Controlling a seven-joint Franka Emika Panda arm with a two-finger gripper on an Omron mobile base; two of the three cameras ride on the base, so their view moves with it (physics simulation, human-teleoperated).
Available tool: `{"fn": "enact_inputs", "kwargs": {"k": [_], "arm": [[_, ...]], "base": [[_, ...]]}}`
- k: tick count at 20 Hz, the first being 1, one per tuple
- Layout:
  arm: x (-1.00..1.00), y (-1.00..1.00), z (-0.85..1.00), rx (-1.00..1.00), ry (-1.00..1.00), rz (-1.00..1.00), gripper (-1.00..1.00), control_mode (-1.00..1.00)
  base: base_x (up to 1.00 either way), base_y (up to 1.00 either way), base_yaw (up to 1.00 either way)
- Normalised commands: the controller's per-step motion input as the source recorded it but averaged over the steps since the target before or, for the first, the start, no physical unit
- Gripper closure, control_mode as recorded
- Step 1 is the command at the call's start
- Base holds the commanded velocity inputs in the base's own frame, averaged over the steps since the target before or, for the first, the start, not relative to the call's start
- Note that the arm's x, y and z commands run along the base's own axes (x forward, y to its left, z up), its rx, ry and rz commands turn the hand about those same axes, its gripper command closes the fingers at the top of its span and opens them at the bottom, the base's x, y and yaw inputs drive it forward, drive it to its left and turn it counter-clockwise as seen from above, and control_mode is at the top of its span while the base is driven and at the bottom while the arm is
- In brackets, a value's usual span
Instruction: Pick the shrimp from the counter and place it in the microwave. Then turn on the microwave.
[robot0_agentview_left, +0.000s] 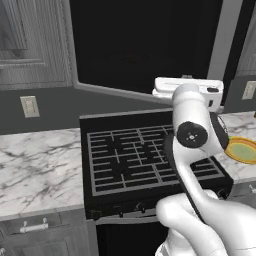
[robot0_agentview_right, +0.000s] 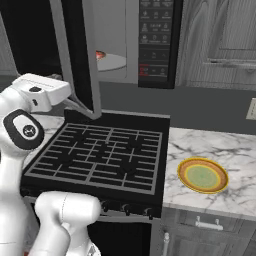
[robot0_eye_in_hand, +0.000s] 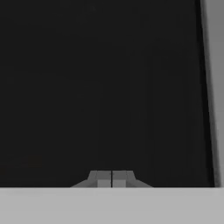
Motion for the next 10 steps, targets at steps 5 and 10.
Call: {"fn": "enact_inputs", "kwargs": {"k": [5,10], "arm": [[0.55,0.00,0.06,0.00,0.09,0.20,1.00,-1.00],[0.48,0.00,0.12,0.00,0.14,0.17,1.00,-1.00]], "base": [[0.00,0.00,0.00],[0.00,0.00,0.00]]}}
